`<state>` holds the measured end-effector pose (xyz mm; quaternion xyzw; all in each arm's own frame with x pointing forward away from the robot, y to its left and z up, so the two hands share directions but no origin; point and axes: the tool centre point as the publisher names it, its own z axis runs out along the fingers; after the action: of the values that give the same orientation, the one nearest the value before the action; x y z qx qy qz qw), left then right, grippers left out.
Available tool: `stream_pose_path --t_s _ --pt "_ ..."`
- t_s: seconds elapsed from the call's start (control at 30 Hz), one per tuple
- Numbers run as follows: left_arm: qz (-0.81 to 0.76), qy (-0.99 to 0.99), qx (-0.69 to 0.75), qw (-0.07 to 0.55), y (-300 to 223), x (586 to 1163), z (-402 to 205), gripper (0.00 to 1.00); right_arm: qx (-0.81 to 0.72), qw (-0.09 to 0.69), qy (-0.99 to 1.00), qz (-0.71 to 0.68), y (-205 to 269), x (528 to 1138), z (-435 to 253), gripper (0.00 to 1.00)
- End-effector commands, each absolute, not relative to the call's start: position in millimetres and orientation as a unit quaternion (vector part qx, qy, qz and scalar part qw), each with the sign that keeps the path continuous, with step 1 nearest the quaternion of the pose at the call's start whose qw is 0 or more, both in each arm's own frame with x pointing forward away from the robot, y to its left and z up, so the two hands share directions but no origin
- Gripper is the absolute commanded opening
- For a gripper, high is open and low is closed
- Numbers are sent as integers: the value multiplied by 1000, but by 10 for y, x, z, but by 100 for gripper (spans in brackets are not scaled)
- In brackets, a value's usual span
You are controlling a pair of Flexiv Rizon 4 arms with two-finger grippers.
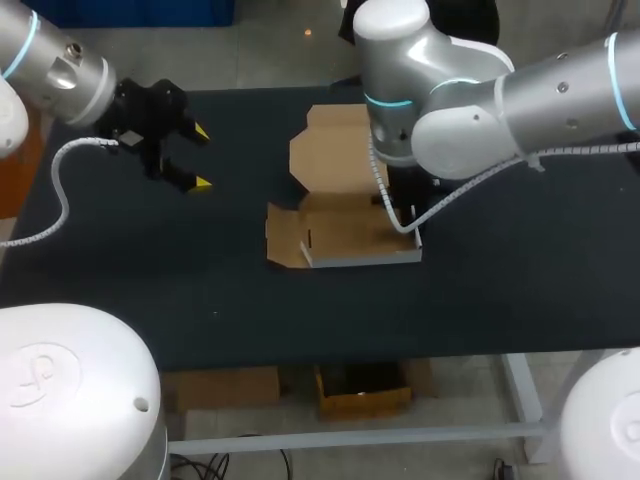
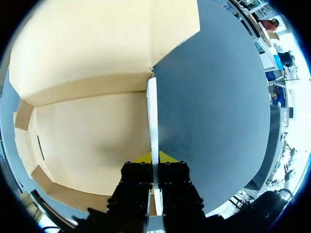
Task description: Assemble the packaging by folding the flat box into shape, placing the metal phone stand inside, and closing the box properly
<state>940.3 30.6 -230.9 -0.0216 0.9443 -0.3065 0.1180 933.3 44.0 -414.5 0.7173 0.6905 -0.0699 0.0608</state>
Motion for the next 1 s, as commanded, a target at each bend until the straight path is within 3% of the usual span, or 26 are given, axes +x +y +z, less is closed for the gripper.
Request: stream_pose_path --t_s 0.03,1.0 --pt "-306 944 -21 118 305 9408 -2311 100 711 47 700 -42 365 9266 -4156 0" --pt "-306 944 -21 118 305 9408 -2311 100 695 3 719 -1 448 9175 -4189 0"
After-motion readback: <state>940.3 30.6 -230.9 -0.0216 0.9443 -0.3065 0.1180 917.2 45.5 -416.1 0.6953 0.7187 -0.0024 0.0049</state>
